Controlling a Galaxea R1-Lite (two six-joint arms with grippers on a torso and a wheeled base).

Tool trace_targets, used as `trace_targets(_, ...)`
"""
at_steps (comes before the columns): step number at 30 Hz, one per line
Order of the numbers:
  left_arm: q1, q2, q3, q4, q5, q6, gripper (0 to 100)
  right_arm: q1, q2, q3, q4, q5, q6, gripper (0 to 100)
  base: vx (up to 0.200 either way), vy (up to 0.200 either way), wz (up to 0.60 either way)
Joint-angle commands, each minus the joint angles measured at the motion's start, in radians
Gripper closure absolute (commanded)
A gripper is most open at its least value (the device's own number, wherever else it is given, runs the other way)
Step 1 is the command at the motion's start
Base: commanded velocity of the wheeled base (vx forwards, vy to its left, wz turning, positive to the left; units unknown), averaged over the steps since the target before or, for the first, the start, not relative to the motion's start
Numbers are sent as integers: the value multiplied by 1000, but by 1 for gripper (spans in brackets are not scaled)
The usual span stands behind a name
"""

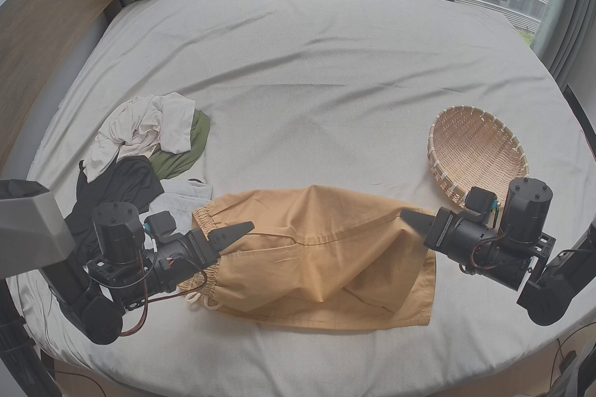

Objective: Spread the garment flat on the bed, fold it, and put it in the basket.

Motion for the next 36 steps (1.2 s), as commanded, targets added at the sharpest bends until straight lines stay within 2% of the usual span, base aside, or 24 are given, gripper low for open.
trace_targets(1,-11,24,-11,-2,0,1,0,1,1,1,0,0,0,100,0,0,0)
trace_targets(8,-19,36,-21,-2,0,1,0,1,2,6,0,0,3,100,0,0,0)
trace_targets(9,-19,39,-20,-3,1,2,100,1,2,6,0,0,3,100,0,0,0)
trace_targets(18,-19,39,-2,-40,0,5,100,-1,2,1,0,0,3,100,0,0,0)
trace_targets(22,-4,36,6,-117,1,4,100,-4,1,-2,0,0,2,100,0,0,0)
trace_targets(26,4,39,6,-135,1,4,100,-7,1,-5,0,0,0,100,0,0,0)
trace_targets(27,2,43,6,-138,1,7,0,-5,1,-7,0,0,0,100,0,0,0)
trace_targets(36,-39,81,34,-174,-2,48,0,-5,2,-13,0,0,0,100,0,0,0)
